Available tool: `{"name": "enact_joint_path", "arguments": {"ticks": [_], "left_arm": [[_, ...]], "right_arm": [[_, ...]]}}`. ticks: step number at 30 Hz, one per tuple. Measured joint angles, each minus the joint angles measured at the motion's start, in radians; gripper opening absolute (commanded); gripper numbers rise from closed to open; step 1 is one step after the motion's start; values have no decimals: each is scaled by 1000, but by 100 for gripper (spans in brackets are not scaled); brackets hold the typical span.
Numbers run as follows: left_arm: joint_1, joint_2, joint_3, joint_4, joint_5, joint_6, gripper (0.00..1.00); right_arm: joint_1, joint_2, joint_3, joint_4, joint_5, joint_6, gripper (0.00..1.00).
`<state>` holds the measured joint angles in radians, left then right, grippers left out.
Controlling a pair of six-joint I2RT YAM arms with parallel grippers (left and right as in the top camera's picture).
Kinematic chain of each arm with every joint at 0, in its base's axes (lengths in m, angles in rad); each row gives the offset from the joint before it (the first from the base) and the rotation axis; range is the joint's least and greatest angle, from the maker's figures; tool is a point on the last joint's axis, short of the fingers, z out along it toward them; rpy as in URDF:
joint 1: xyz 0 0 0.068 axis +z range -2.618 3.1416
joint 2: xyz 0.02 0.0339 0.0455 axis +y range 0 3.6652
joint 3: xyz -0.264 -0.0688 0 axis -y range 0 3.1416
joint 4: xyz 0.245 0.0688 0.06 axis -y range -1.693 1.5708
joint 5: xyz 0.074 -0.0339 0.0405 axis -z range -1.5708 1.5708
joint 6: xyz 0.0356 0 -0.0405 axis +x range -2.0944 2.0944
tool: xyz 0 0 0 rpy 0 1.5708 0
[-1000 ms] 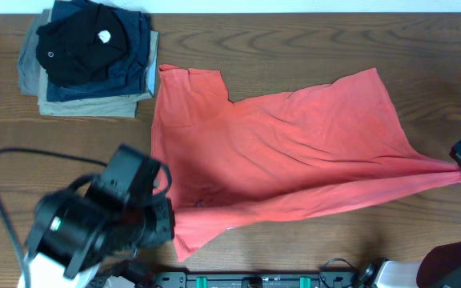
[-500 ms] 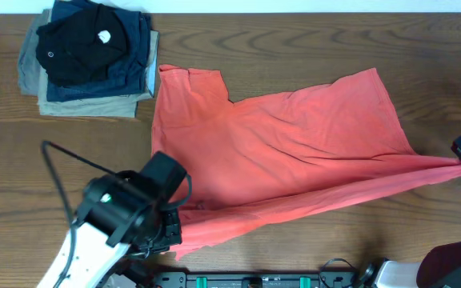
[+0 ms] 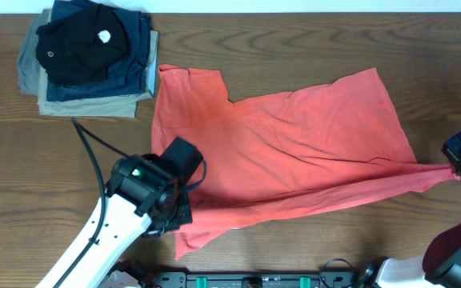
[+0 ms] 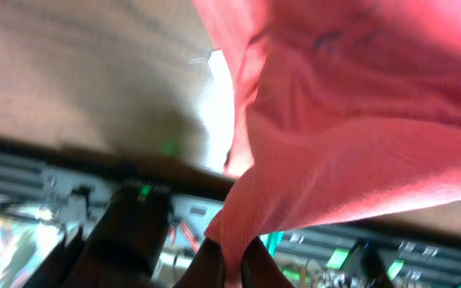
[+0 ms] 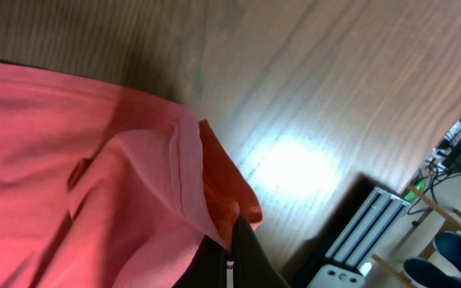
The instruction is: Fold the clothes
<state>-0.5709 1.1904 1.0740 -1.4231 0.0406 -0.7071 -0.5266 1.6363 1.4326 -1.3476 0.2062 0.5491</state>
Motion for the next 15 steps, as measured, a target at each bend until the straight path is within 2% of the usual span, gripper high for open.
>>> {"name": "enact_joint_path", "arguments": {"ticks": [7,15], "left_arm": [[0,49,0,110,-58,-2,6],[0,131,0,254,-191,-23,6]], "right_arm": [[0,44,-10,66,-25,3,1],[38,92,-14,150,-35,36,1]]}}
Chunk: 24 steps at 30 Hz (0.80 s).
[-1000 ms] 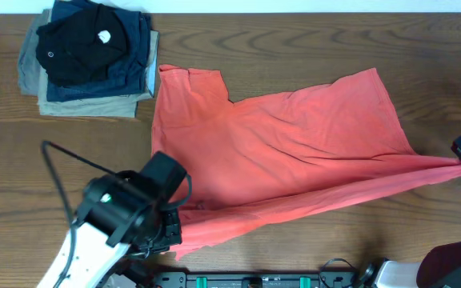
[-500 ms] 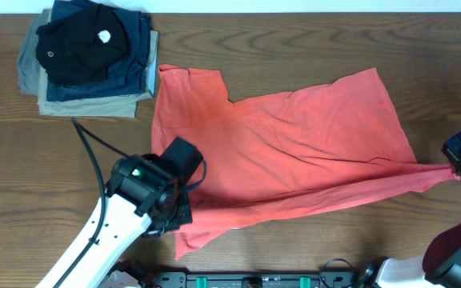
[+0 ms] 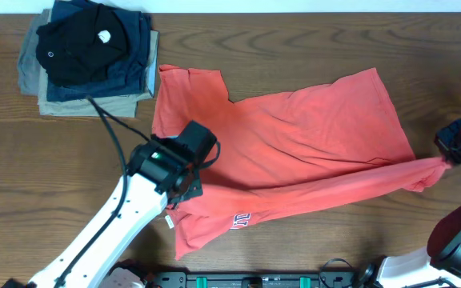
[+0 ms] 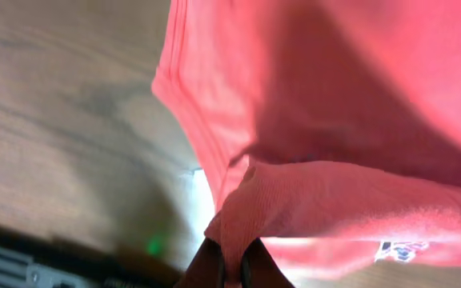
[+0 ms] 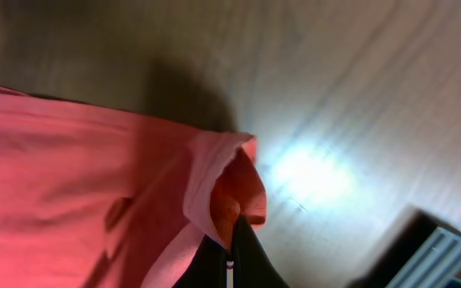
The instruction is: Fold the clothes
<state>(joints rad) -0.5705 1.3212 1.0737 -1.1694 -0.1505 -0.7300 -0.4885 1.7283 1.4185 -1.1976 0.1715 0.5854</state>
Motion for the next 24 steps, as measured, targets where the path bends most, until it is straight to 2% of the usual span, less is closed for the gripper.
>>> {"name": "enact_joint_path", "arguments": {"ticks": [11,16,24], "left_arm": [[63,130,0,132,-128,-3,6],[113,177,0,157,-152,-3,7],[129,192,0,201,-164,-3,7]], "right_arm": [[71,49,-3,156,-3,10,2],[88,49,-4,179,-6,11,6],[89,49,-6,198,-6,11,6]]}}
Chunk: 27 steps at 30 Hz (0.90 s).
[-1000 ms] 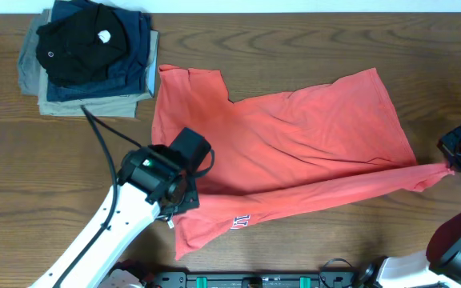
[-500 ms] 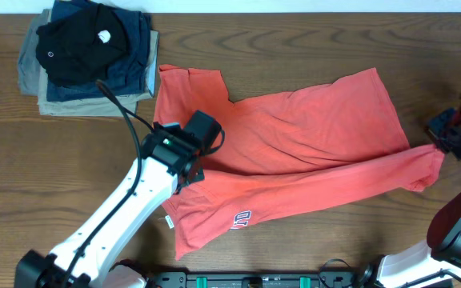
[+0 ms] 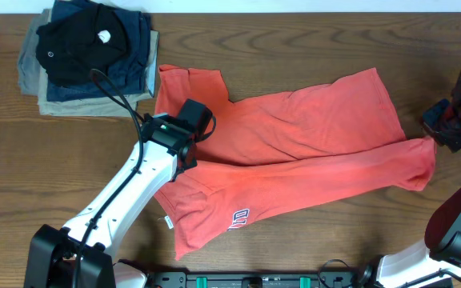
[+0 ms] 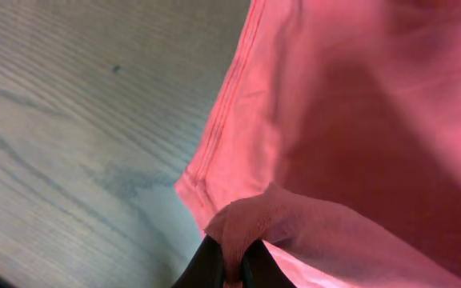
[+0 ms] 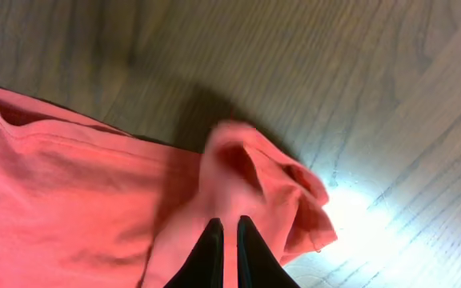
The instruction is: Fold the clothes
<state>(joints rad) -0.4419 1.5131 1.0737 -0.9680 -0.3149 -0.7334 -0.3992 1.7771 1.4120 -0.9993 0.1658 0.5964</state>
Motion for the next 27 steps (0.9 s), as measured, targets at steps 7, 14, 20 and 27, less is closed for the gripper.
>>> {"name": "enact_joint_path", "arguments": {"ticks": [7,14,20,27], "left_arm": [[0,0,0,87,-7,10,52],[26,0,1,104,-6,72,98],[163,3,92,77,102,217,98],[328,4,212,233,367,419,98]], "right_arm": [[64,0,-1,37,0,10,39],[74,0,-1,53,-42,-58,85],[74,1,49,16,-150,-170,99],[77,1,130,13,-269,-277,99]]}}
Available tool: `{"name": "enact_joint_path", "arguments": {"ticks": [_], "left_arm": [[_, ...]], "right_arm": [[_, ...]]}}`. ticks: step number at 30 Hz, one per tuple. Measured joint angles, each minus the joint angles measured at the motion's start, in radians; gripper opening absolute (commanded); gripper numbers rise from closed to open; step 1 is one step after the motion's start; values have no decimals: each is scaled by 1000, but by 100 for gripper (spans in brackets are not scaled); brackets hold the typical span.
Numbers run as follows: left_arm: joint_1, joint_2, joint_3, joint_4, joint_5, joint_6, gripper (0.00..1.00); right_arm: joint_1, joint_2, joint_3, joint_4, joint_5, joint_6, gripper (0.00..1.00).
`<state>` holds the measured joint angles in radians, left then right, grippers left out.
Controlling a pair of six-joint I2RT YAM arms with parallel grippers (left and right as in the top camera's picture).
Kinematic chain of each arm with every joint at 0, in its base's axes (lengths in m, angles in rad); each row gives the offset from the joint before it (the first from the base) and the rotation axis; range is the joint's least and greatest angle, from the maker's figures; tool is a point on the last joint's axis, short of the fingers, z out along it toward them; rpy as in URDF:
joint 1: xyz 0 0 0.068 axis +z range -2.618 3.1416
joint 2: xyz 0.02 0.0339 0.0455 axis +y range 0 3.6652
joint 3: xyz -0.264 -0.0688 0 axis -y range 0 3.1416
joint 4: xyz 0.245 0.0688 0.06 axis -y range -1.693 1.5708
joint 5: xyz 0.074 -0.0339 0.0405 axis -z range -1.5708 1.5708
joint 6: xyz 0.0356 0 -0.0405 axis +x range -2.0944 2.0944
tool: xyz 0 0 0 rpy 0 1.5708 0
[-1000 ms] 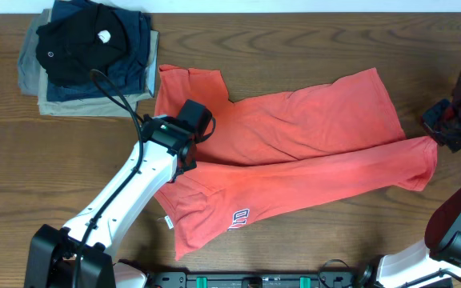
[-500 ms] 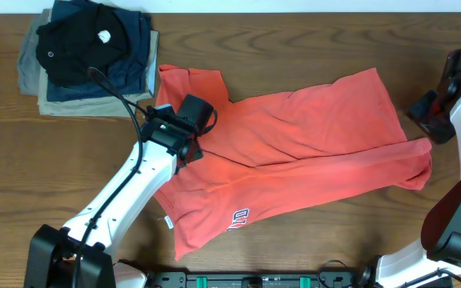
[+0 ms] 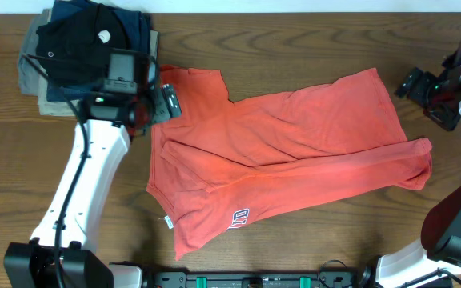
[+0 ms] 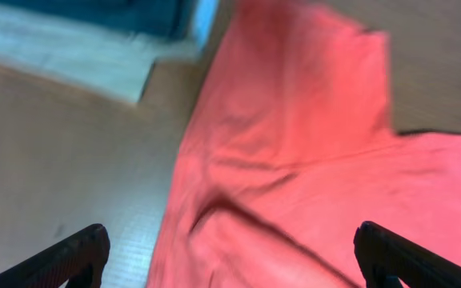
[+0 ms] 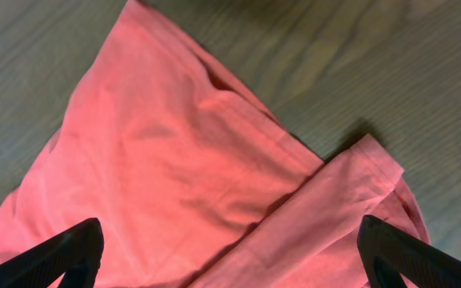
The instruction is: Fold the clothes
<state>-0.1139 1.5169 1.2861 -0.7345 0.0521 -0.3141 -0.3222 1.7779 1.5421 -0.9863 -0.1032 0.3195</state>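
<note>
A coral-red T-shirt [image 3: 286, 160] lies on the wooden table with its lower part folded up over itself; a small printed logo [image 3: 239, 216] shows near the front. My left gripper [image 3: 152, 104] hangs open by the shirt's upper left sleeve, nothing between its fingers [image 4: 70, 256]. My right gripper [image 3: 424, 90] stands open at the far right, above the shirt's right edge. The right wrist view looks down on the shirt's corner [image 5: 358, 176] and its folded flap.
A stack of folded clothes [image 3: 86, 56], black on blue on tan, sits at the back left corner, close to my left gripper. The left arm [image 3: 86, 184] runs along the table's left side. Bare wood lies in front and to the right.
Both grippers have opened and let go of the shirt. The left one has moved up and left toward the sleeve; the right one has moved back, away from the shirt's right corner.
Both grippers were shut on the shirt's front edge, left near the front, right at the far right, pulling it taut. At each later moment they held it farther back, laying the lower part over the shirt. Now the fold lies flat and both are open.
</note>
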Motion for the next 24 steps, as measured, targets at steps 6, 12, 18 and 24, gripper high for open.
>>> {"name": "enact_joint_path", "arguments": {"ticks": [6,12,18,24], "left_arm": [[5,109,7,171,80,138,98],[6,332,7,348,102,213,99],[5,447,6,437,101,237,96],[6,468,6,522,68,241,96]], "right_arm": [[47,17,0,-36,-21,-51,99],[124,77,0,-48,-28,-71,99],[167,96,0,-49,5,-76,99],[176,97,0,-41,32,-76,99]]}}
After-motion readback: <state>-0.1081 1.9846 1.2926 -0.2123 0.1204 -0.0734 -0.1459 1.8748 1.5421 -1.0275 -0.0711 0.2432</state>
